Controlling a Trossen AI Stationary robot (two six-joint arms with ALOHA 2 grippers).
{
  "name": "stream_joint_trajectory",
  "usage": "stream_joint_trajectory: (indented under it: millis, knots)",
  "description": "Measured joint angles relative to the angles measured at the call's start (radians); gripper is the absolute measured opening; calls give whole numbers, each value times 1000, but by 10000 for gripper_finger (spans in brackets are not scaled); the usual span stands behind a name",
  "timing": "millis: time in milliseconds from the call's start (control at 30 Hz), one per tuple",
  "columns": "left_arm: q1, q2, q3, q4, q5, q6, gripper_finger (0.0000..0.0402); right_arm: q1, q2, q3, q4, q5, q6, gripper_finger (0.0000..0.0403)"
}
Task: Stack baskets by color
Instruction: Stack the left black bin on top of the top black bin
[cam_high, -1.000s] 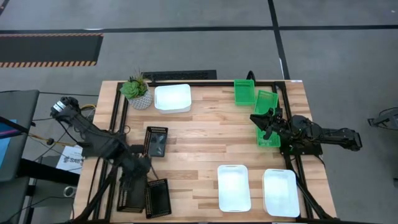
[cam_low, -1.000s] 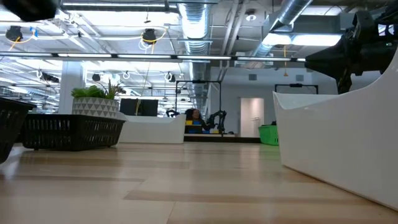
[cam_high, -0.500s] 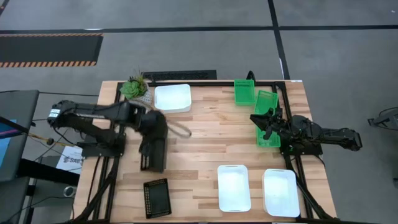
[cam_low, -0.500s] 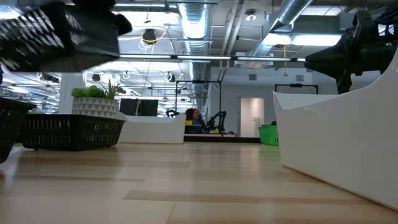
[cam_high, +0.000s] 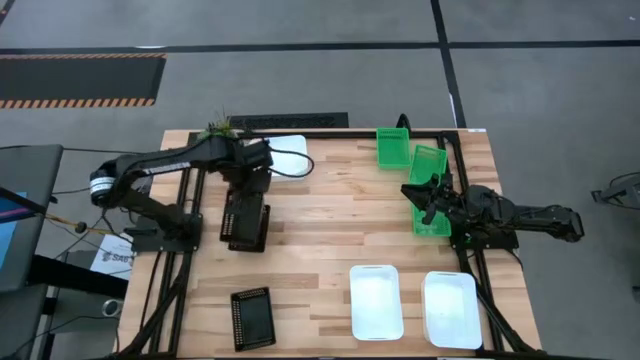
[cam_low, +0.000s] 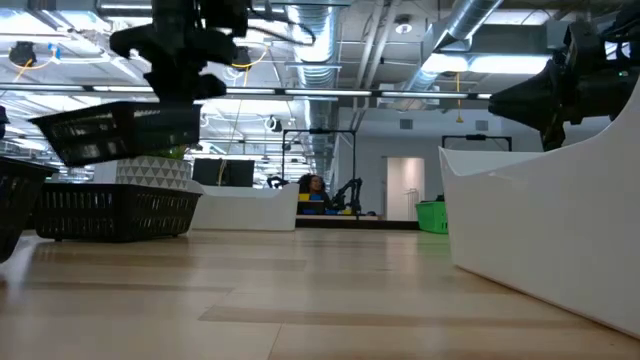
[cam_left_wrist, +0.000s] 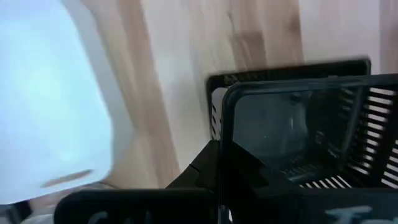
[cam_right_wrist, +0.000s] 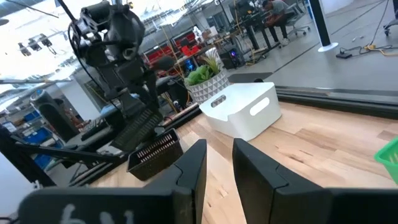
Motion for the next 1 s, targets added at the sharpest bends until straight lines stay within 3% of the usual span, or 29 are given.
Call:
stream_joint_trajectory:
  millis: [333,1000]
  knots:
    - [-25,123,0,28,13,41,0,0,11,0,1,0,-23,104]
    - [-26,129,0,69,74,18,0,0,12,0,1,0,-24,104]
